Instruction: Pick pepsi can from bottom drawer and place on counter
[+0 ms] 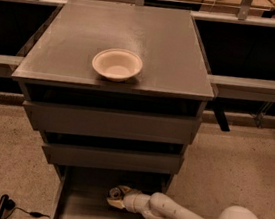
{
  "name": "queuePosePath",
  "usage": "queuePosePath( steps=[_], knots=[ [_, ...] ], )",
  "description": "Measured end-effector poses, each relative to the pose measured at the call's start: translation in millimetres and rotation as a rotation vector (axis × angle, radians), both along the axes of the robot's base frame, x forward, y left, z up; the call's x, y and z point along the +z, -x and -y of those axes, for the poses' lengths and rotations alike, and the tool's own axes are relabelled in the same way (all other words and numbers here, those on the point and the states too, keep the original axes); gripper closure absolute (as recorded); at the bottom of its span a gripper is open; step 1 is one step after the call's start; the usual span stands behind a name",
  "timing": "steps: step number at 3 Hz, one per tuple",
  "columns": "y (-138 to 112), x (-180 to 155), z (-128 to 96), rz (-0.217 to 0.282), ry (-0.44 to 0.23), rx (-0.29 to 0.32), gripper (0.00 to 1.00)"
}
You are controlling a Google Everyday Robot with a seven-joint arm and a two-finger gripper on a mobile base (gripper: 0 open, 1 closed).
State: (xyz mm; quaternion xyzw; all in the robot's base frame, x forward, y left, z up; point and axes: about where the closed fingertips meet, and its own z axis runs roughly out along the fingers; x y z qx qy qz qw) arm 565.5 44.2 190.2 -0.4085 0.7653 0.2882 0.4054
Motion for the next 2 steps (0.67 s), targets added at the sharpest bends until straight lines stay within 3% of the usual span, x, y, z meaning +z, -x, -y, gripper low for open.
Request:
queuePosePath(
  steps=[1, 2],
  knots=[
    [0.2, 34.3, 8.9, 0.055, -0.038, -0.002, 1.00],
    [13.3, 87.2, 56.1, 0.121, -0.049, -0.032, 1.00]
  ],
)
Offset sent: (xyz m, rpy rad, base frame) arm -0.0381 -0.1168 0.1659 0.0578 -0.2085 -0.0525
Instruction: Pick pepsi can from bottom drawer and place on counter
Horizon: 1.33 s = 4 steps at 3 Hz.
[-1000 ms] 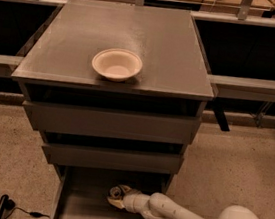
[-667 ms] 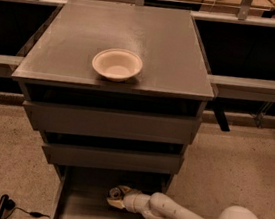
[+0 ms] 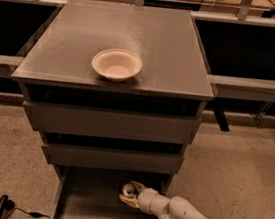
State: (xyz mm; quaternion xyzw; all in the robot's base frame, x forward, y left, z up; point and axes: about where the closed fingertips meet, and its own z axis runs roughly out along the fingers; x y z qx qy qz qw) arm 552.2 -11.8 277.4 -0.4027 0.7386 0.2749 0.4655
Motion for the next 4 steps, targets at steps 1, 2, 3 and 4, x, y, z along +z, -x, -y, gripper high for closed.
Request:
queuePosePath(
  steps=[1, 2, 3, 4],
  knots=[
    [18.5, 52.7, 32.3, 0.062, -0.008, 0.007, 1.00],
    [20.6, 57.5, 38.9, 0.067, -0.007, 0.001, 1.00],
    [23.0, 61.2, 37.7, 0.071, -0.002, 0.012, 1.00],
    [52.8, 108.8, 28.2, 0.119, 0.062, 0.133, 1.00]
  ],
)
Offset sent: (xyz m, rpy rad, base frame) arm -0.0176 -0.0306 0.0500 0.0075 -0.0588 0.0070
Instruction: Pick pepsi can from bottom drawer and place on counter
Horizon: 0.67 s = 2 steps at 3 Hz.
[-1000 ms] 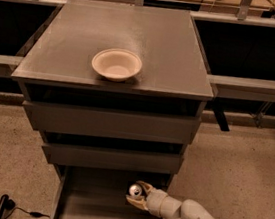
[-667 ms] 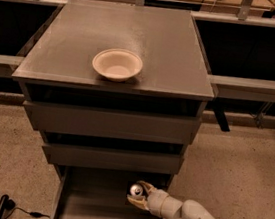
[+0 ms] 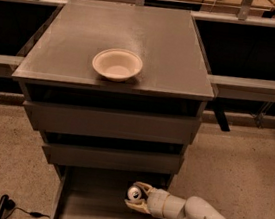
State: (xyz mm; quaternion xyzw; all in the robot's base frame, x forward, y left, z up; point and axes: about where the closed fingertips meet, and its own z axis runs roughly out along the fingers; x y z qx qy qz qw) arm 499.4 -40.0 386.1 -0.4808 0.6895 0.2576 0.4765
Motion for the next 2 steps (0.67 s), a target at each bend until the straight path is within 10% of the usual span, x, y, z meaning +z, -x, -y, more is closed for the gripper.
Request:
queuePosePath(
  steps=[2],
  knots=[
    [104.5, 93.4, -22.3, -0.104, 0.112, 0.212, 1.00]
  ],
)
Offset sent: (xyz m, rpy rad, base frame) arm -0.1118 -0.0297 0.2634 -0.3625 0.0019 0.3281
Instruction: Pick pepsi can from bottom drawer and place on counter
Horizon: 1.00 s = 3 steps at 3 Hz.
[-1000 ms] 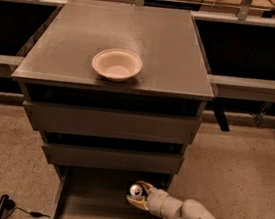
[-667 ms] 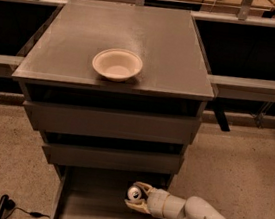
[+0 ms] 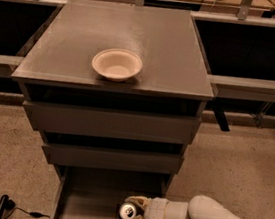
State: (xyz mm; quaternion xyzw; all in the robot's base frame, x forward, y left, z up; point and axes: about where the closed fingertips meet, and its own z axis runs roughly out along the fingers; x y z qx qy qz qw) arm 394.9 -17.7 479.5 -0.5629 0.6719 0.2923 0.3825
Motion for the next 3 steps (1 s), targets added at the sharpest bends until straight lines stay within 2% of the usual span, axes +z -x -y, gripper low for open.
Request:
queuePosePath(
  steps=[1, 2, 3],
  knots=[
    [2.7, 76.5, 38.6, 0.001, 0.026, -0.008, 1.00],
    [5.2, 113.4, 44.8, 0.035, 0.062, 0.043, 1.00],
    [7.7, 110.9, 42.9, 0.030, 0.062, 0.048, 1.00]
  ],
)
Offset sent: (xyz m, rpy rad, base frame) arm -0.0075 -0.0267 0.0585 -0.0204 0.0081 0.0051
